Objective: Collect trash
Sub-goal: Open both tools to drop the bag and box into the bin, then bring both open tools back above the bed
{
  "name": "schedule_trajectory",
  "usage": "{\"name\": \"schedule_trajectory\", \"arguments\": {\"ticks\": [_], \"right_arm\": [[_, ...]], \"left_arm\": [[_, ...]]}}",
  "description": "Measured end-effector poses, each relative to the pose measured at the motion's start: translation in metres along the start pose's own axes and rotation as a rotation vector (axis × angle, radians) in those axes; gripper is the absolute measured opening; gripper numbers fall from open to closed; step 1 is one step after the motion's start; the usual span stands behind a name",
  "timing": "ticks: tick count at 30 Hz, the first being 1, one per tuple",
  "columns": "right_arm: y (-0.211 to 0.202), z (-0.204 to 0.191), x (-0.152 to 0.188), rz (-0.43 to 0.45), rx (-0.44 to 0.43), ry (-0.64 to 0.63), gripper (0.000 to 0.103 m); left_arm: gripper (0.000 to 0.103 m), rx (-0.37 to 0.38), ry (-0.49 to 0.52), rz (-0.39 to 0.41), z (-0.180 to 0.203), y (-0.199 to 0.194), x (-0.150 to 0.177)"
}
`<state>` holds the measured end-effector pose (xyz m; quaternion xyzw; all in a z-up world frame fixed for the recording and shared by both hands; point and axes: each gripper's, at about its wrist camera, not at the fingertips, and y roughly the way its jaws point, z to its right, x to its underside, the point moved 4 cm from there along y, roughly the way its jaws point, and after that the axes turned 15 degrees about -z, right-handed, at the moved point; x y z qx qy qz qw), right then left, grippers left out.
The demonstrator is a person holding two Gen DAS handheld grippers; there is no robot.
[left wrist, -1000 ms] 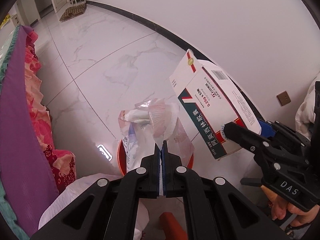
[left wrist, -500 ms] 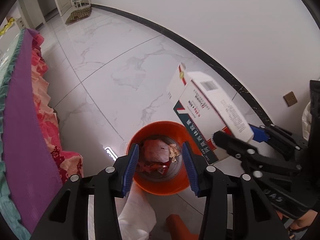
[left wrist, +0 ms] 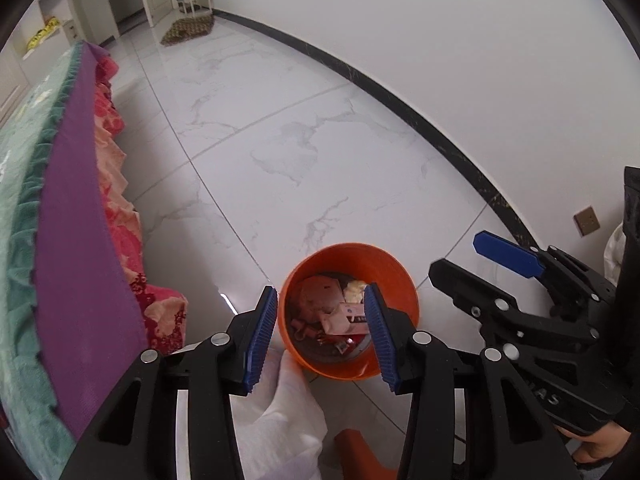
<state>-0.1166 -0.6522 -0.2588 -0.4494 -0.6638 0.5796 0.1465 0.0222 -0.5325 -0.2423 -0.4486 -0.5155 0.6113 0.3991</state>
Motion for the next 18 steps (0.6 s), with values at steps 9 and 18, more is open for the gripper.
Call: {"name": "schedule_trajectory", "arguments": {"ticks": [9, 18], "right_arm": [[-0.055, -0.072, -0.002, 0.078, -0.059, -0.147, 0.06], [-0.089, -0.17, 0.003, 0.117, -0.161, -0.336, 0.06]], "left_arm": [[0.047, -0.076, -0.077, 0.152, -0.03, -0.074, 0.043], [0.055, -0.149, -0.228, 0.261, -0.075, -0.13, 0.106]]}}
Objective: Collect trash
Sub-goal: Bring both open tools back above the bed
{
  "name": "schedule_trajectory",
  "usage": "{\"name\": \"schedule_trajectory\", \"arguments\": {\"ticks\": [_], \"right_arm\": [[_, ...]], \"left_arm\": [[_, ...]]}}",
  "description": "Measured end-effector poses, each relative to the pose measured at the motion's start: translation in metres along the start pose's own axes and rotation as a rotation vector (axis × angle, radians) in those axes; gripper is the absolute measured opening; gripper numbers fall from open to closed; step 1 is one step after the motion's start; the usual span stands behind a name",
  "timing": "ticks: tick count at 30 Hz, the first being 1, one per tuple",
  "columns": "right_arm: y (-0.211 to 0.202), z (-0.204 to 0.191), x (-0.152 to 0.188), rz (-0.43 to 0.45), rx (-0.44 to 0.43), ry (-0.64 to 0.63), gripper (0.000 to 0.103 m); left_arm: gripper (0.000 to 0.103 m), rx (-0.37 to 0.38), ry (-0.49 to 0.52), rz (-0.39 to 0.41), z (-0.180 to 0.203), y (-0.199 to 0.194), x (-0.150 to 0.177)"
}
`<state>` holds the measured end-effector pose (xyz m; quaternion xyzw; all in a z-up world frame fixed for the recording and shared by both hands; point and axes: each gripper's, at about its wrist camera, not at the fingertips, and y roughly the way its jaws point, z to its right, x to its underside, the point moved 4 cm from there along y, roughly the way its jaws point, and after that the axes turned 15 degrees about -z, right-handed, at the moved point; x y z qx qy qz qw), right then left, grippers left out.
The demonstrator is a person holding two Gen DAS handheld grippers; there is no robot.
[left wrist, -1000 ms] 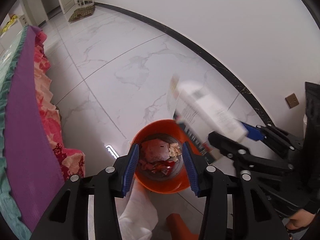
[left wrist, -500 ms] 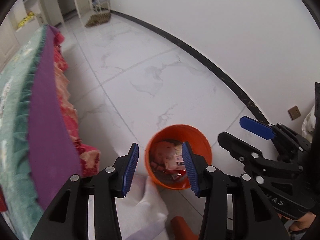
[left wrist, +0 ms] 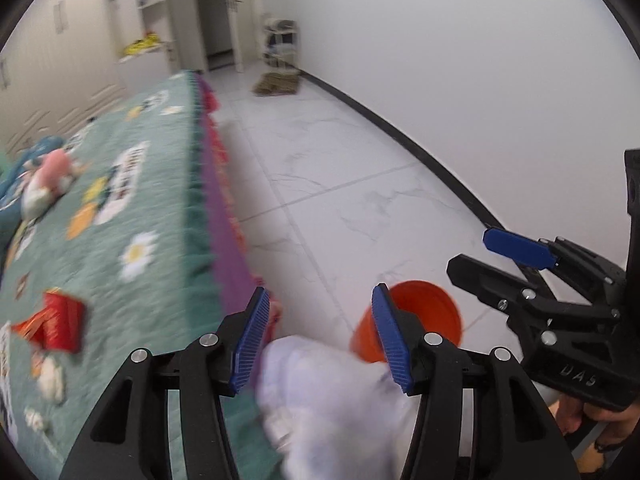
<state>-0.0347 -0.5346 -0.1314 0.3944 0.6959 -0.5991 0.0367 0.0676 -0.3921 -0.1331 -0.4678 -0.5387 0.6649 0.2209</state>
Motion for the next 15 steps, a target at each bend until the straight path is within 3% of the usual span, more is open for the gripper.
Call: {"name": "schedule_trajectory", "arguments": {"ticks": [15], "right_arm": [[0.02, -0.199, -0.018, -0.042, -0.214, -0.361, 0.06]], "left_arm": [[0.055, -0.16, -0.388, 0.049, -0.148, -0.073, 0.111]]}}
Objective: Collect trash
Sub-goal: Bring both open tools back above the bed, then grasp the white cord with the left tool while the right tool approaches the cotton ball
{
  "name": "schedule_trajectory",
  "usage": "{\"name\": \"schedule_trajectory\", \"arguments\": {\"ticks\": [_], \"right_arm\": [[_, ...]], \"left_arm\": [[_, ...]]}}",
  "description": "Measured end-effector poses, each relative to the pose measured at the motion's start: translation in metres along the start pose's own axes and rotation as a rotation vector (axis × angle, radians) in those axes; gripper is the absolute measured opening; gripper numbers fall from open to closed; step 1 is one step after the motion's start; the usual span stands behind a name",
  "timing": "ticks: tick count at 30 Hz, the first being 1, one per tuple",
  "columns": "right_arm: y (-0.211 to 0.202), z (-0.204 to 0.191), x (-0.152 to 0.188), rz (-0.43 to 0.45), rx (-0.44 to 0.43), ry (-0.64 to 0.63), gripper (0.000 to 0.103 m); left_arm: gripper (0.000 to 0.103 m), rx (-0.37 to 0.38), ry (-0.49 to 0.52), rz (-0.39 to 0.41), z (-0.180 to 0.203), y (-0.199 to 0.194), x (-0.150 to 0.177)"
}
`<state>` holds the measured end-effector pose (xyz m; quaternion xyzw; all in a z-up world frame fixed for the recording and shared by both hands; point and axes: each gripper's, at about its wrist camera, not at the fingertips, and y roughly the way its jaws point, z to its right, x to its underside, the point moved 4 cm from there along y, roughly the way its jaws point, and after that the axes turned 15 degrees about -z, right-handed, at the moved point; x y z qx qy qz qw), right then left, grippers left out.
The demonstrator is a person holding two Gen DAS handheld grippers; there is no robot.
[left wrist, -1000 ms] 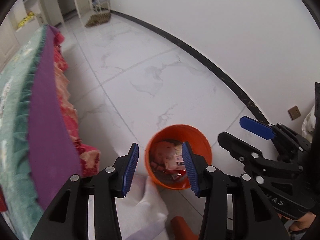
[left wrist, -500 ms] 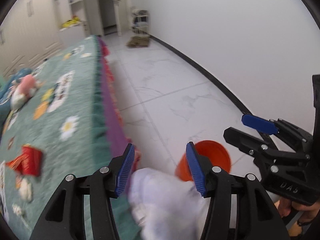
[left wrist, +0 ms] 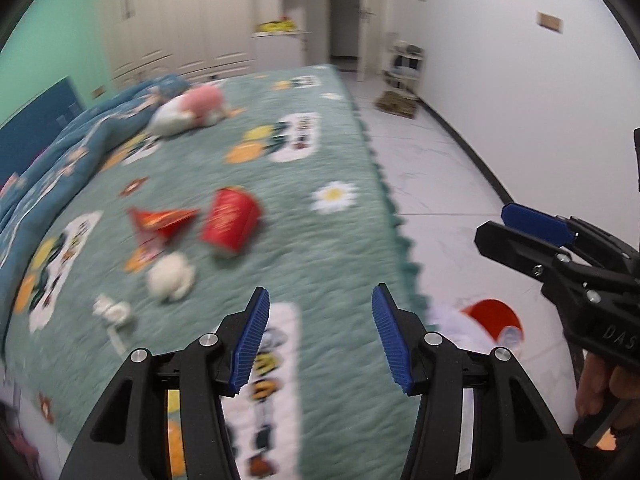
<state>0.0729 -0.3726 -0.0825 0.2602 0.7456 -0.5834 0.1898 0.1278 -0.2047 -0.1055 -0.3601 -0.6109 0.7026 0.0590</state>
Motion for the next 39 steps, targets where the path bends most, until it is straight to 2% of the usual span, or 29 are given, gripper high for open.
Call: {"name": "schedule_trajectory", "arguments": {"ticks": [9, 17, 39], "right_arm": [[0.044, -0.085, -0.026, -0.057, -0.073, -0.146, 0.06], [0.088, -0.13, -0.038, -0.124, -0.104, -0.208, 0.06], [0.211, -0.169, -0.084, -0.274, -0.175, -0.277, 0.06]], "left_arm": [[0.055, -0.039, -0.181, 0.002, -0.085, -0.012, 0.03], [0.055, -0.063, -0.285, -0.012, -0.14, -0.005, 0.044], [0.055, -0.059, -0.441, -0.141, -0.226, 0.074, 0.028]]}}
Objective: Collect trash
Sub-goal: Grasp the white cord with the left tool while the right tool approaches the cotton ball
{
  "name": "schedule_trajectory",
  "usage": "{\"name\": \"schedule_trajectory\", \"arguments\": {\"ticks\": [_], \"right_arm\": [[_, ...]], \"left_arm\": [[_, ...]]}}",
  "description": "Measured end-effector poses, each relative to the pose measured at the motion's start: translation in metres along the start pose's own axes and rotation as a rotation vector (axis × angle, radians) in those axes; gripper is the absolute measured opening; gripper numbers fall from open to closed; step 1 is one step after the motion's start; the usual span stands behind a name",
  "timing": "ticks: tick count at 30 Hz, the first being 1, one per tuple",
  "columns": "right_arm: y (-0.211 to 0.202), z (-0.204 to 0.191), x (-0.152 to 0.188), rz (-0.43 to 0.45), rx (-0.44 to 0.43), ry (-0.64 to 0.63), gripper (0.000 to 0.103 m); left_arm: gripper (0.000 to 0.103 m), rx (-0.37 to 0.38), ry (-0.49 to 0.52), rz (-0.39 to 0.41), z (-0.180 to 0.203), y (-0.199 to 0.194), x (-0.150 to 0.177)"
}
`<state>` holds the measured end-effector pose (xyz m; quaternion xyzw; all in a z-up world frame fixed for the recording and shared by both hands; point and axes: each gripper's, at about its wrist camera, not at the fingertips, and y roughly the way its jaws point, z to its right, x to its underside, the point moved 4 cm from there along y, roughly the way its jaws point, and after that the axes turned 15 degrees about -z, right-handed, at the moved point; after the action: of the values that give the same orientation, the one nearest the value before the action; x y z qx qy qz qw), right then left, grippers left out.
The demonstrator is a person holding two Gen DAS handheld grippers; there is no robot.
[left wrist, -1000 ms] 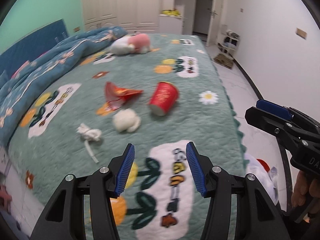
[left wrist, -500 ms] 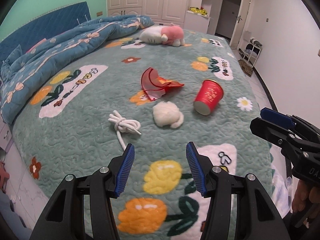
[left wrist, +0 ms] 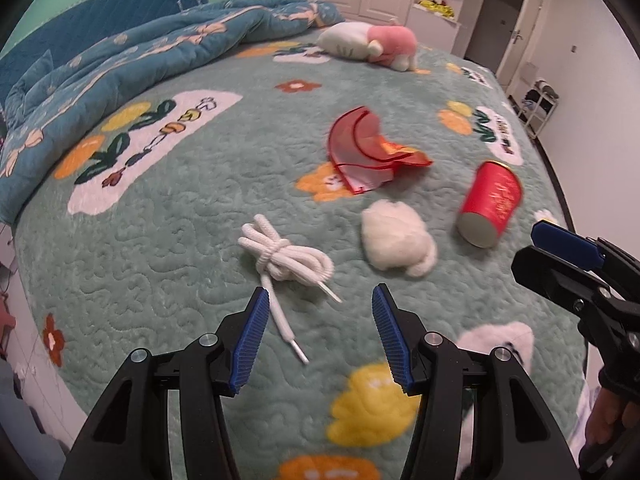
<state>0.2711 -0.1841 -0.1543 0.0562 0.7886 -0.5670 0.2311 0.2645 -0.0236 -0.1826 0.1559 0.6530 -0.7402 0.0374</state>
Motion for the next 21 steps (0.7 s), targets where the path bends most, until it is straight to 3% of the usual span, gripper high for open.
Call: {"name": "schedule_trajectory", "arguments": {"ticks": [10, 11, 12, 13, 21], "right_arm": [[0.039, 0.002, -0.027, -0.036, -0.037, -0.035, 0.06], [0.042, 0.003, -0.028, -0.039, -0.041, -0.036, 0.06], [0.045, 0.002, -0.029, -0.041, -0.043, -0.036, 0.06], [0.048, 0.003, -0.03, -0.045, -0.047, -0.036, 0.06], [0.059, 0.01, -0.032, -0.063, -0.054, -0.023, 0.06]], "left_arm": [[0.055, -0.016, -0.097, -0.06, -0.022, 0.038, -0.022], [0.059, -0.024, -0.107, -0.063, -0.024, 0.042, -0.024], [0.073, -0.033, -0.117, -0.062, -0.025, 0.045, -0.025], [0.078, -0.055, -0.135, -0.053, -0.027, 0.047, -0.027], [0.083, -0.052, -0.177, -0.082, -0.028, 0.07, -0.036]]}}
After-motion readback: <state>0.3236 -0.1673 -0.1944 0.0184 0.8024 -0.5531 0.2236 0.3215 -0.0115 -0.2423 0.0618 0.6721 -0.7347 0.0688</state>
